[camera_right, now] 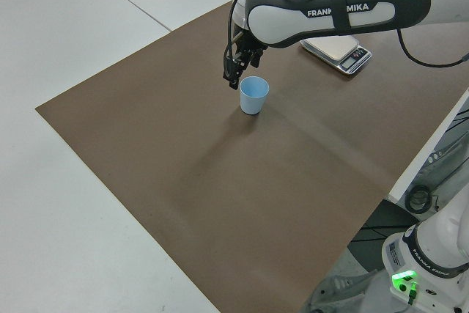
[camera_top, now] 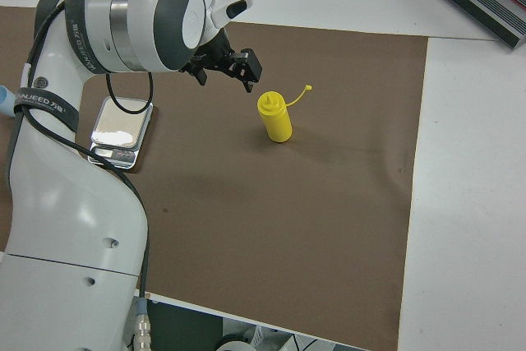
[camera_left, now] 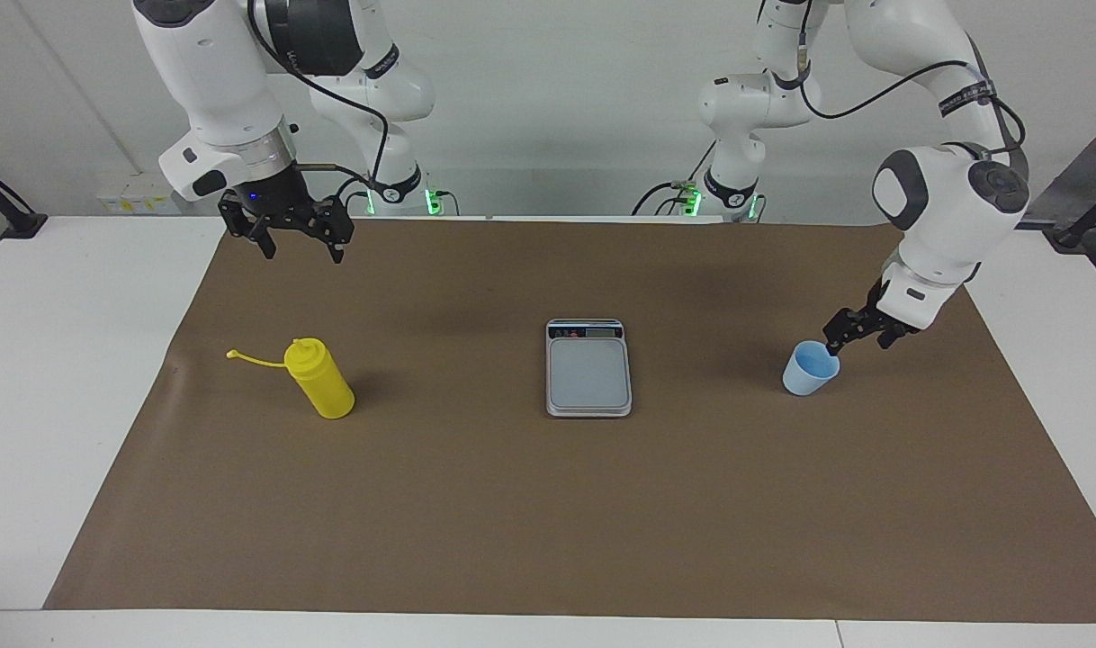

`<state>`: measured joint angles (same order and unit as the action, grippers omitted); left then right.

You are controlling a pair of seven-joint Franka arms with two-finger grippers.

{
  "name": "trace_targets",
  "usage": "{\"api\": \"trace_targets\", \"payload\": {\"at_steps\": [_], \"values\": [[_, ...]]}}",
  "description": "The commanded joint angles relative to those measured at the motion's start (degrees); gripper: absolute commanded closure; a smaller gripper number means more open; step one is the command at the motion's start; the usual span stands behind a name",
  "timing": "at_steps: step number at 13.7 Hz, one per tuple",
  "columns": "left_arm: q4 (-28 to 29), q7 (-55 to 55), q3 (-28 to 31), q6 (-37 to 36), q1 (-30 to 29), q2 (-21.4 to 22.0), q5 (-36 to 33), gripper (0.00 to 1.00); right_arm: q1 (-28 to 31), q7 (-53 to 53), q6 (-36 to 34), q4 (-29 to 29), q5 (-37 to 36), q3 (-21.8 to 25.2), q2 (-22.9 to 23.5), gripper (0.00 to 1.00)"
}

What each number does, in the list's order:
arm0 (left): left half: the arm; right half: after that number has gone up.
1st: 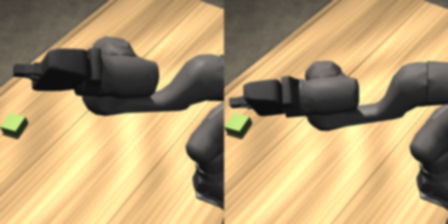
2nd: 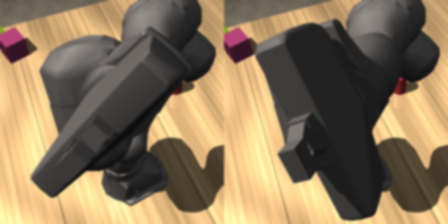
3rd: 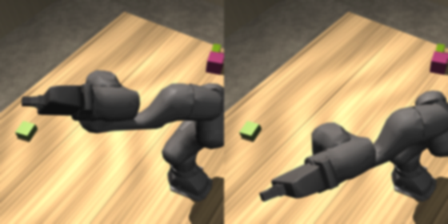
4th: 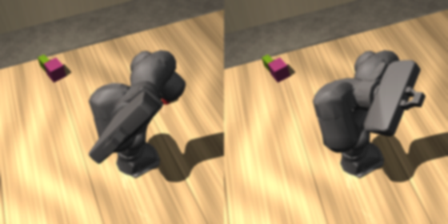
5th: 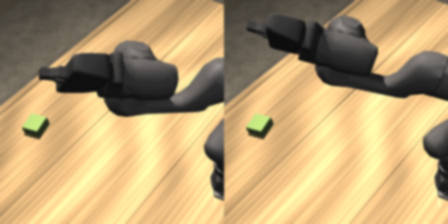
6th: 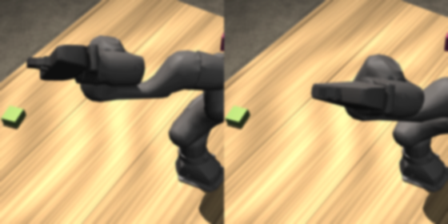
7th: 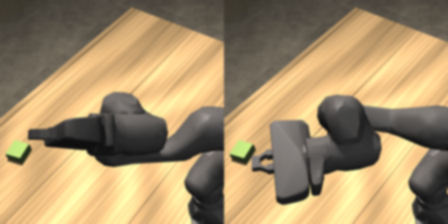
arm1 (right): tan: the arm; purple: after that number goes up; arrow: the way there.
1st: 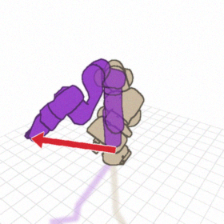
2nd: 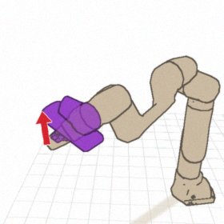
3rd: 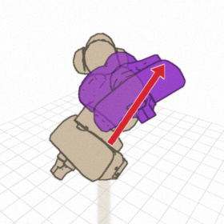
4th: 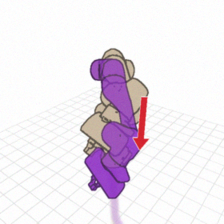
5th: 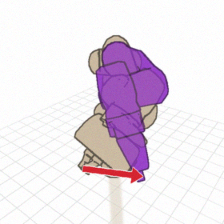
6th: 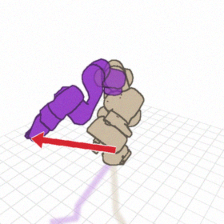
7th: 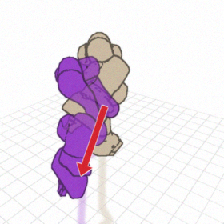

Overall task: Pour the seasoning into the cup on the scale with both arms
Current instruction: 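Reach the left gripper to the light-blue cup and grasp it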

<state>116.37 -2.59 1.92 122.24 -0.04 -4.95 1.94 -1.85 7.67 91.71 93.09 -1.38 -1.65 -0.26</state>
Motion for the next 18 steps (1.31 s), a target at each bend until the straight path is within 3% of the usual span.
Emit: {"api": "trace_targets", "payload": {"at_steps": [1,3,9,10,13,16,18], "values": [[1.2,-0.4,-0.3,2.5,-0.4,-0.8,0.9,0.0,0.7,0.5,0.0,1.0,1.0,-0.4,-0.9,0.0],[1.5,-0.4,-0.3,3.9,0.0,-3.4,0.9,0.0,0.7,0.5,0.0,0.9,1.0,-0.4,-0.9,0.0],[3.0,-0.6,-0.3,4.2,0.4,-3.9,0.9,0.0,0.7,0.5,0.0,0.9,1.1,-0.4,-0.9,0.0],[3.0,-1.0,-0.3,4.1,0.5,-3.9,0.9,0.12,0.7,0.5,0.0,1.0,1.1,-0.4,-0.9,0.0],[3.1,-1.5,-0.3,3.5,0.5,-3.8,0.9,0.97,0.7,0.5,0.0,1.0,1.0,-0.4,-0.9,0.0],[2.4,-1.2,-0.4,2.7,0.4,-3.9,0.9,1.0,0.7,0.5,0.0,0.9,1.1,-0.4,-0.9,0.0],[-1.8,-1.2,-0.4,-1.7,0.5,-4.9,0.9,1.0,0.7,0.5,0.0,1.0,1.0,-0.4,-0.9,0.0]]}}
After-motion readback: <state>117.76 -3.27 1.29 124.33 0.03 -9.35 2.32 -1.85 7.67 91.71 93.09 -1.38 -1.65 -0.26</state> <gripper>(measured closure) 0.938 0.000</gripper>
